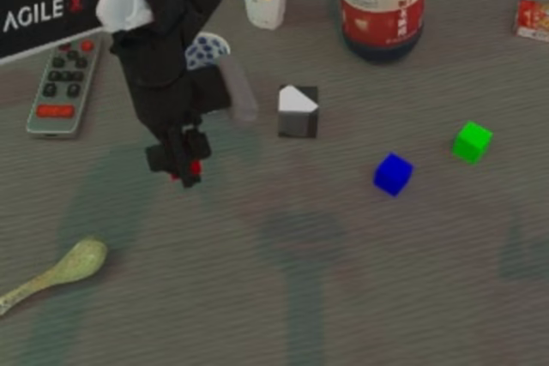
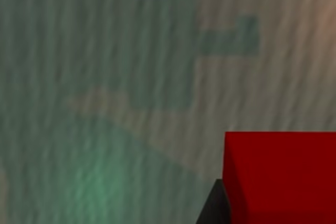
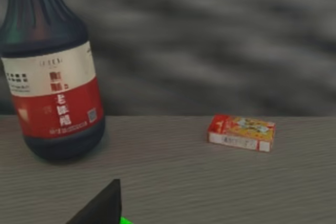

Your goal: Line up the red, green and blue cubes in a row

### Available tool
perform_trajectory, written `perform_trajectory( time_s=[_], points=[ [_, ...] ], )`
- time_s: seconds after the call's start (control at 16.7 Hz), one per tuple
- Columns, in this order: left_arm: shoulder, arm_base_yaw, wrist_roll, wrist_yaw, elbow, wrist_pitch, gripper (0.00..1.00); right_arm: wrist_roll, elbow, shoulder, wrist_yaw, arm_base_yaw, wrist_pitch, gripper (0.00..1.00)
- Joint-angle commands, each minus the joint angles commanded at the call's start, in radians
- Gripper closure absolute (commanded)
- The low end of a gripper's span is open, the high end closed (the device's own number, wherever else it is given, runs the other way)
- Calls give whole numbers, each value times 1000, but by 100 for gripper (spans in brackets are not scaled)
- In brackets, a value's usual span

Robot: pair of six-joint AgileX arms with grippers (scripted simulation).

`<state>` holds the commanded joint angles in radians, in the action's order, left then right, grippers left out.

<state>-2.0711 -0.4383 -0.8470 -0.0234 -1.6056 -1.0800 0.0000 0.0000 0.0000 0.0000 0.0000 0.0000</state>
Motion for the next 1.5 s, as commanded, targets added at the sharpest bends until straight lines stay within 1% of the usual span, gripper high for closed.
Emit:
perform_trajectory(
  time_s=[0.24, 0.42, 0.78, 1.2, 1.5],
  points=[
    [162, -132, -54, 1, 219, 37, 100, 0, 0, 0, 0, 0, 0, 0],
    [240, -198, -83, 3, 303, 57, 100, 0, 0, 0, 0, 0, 0, 0],
    [236, -202, -86, 2, 318, 74, 100, 0, 0, 0, 0, 0, 0, 0],
    [137, -209, -81, 2, 444, 307, 100, 0, 0, 0, 0, 0, 0, 0],
    [129, -211, -81, 2, 453, 321, 100, 0, 0, 0, 0, 0, 0, 0]
  ],
)
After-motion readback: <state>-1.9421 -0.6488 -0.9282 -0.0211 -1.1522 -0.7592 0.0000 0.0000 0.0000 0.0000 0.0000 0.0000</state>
